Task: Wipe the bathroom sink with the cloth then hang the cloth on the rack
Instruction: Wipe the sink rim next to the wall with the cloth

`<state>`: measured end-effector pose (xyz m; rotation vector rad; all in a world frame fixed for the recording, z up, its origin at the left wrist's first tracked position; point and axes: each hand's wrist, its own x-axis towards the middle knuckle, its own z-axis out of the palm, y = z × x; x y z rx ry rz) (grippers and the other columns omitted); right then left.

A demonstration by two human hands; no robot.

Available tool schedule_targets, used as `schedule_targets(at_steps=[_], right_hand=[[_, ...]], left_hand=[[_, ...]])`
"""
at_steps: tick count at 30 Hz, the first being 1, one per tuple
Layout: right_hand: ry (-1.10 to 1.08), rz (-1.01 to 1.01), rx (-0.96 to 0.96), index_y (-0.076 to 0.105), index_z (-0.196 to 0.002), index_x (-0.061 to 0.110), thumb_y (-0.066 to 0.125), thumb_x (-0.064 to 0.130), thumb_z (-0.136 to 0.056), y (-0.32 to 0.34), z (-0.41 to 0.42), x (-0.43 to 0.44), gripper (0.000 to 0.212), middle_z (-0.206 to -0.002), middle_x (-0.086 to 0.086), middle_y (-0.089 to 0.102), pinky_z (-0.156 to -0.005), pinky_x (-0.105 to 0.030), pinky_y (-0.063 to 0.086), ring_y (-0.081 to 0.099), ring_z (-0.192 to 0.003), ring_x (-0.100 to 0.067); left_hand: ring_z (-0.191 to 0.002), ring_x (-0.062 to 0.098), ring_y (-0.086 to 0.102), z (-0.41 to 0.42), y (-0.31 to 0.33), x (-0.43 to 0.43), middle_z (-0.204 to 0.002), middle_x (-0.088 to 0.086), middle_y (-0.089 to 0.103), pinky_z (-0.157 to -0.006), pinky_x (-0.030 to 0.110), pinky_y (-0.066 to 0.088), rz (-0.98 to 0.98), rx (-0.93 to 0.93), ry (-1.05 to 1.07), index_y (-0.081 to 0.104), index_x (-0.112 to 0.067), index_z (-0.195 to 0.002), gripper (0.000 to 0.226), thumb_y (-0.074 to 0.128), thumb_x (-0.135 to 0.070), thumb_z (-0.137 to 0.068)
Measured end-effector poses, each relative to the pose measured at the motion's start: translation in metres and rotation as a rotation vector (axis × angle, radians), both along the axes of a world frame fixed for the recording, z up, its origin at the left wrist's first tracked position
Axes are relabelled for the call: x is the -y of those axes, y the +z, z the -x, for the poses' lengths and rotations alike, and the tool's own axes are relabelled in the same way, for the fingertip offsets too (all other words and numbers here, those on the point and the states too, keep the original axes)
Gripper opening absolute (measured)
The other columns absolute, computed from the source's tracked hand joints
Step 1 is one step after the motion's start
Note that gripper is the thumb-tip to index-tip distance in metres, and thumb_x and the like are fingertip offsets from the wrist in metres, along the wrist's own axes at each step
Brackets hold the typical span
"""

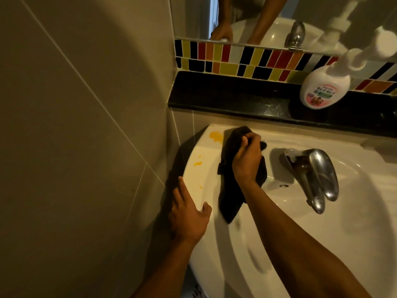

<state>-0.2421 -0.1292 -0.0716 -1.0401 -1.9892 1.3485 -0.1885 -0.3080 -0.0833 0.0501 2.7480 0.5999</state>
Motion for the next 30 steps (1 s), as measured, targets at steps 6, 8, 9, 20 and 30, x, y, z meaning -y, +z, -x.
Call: schedule_targets(at_steps=[6, 8, 9, 20, 30], right_hand=[[0.507, -0.501, 0.245, 0.048, -0.133, 0.019, 0.032, 0.038, -0.101, -0.021, 0.033, -0.002, 0.041, -0.141, -0.004, 0.050, -0.114, -0.037, 0.030, 0.045, -0.132, -0.020], [0.672, -0.754, 0.381, 0.032, -0.146, 0.024, 0.019, 0.046, -0.100, -0.025, 0.036, -0.015, 0.053, -0.155, -0.001, 0.032, -0.120, -0.037, 0.006, 0.020, -0.146, -0.017], [0.734, -0.790, 0.427, 0.025, -0.149, 0.027, 0.013, 0.048, -0.099, -0.025, 0.036, -0.021, 0.056, -0.158, 0.002, 0.025, -0.120, -0.037, -0.001, 0.012, -0.148, -0.014], [1.118, -0.721, 0.325, 0.032, -0.147, 0.023, 0.009, 0.041, -0.098, -0.016, 0.010, 0.047, 0.057, -0.155, 0.002, 0.031, -0.121, -0.038, -0.001, 0.011, -0.148, -0.012], [1.317, -0.782, 0.350, 0.021, -0.150, 0.030, 0.020, 0.040, -0.102, -0.016, -0.007, 0.028, 0.049, -0.159, 0.005, 0.018, -0.118, -0.031, -0.010, 0.001, -0.148, -0.012]], left_hand=[[-0.132, 0.031, 0.040, 0.001, 0.002, 0.002, -0.155, 0.008, 0.022, -0.103, 0.042, 0.041, -0.032, 0.004, 0.005, -0.011, -0.021, -0.151, 0.103, 0.057, -0.056, -0.082], [-0.131, 0.032, 0.042, 0.000, 0.003, 0.002, -0.155, 0.009, 0.023, -0.103, 0.043, 0.041, -0.063, 0.008, 0.006, -0.009, -0.021, -0.151, 0.102, 0.057, -0.055, -0.082], [-0.131, 0.032, 0.041, 0.000, 0.002, 0.003, -0.155, 0.010, 0.023, -0.103, 0.044, 0.041, -0.072, 0.009, 0.006, -0.009, -0.021, -0.151, 0.102, 0.057, -0.054, -0.082], [-0.136, 0.033, 0.036, -0.013, 0.009, 0.004, -0.156, 0.010, 0.023, -0.105, 0.046, 0.038, -0.230, 0.040, 0.191, -0.004, -0.021, -0.152, 0.116, 0.077, -0.044, -0.072], [-0.140, 0.037, 0.030, -0.052, 0.005, 0.013, -0.157, 0.016, 0.021, -0.107, 0.046, 0.034, -0.339, 0.136, 0.476, 0.005, -0.015, -0.152, 0.116, 0.082, -0.034, -0.068]])
